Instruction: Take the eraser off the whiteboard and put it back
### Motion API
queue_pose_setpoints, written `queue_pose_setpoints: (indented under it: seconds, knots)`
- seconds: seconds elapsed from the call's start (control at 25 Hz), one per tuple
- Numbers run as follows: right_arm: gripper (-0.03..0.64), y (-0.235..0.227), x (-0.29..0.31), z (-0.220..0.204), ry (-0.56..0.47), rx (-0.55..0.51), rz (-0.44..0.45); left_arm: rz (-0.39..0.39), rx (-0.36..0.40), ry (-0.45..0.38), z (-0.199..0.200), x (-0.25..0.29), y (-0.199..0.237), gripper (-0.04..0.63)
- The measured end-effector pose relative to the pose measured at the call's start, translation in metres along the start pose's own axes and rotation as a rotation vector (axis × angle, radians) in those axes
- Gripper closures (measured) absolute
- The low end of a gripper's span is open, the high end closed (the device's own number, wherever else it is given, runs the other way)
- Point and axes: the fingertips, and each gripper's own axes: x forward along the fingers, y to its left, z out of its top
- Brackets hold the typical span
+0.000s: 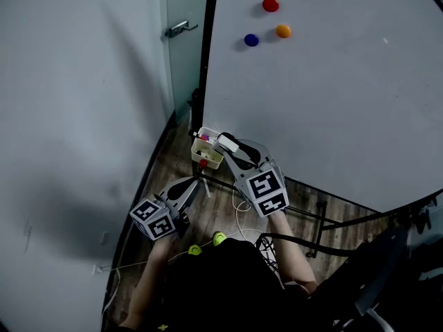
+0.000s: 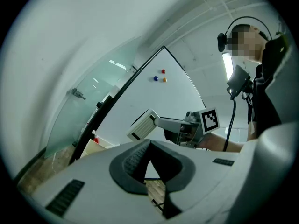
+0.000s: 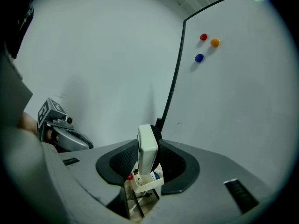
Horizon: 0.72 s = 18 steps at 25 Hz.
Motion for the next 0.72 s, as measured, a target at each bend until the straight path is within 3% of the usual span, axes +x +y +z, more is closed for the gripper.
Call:
queue_pose_setpoints:
  seconds: [0.28,0.72]
  knots:
    - [0.479,-0.005,-0.002,0.001,0.000,0.002,-0.011,-0.035,-0.050,-0.015,0.004,0.004,-0.005,0.572]
    - [0.479,-0.004,0.008,-0.005,0.014,-0.001,0.001,-0.050,-0.065,-0.020,0.002,0.001,-0.009,0.572]
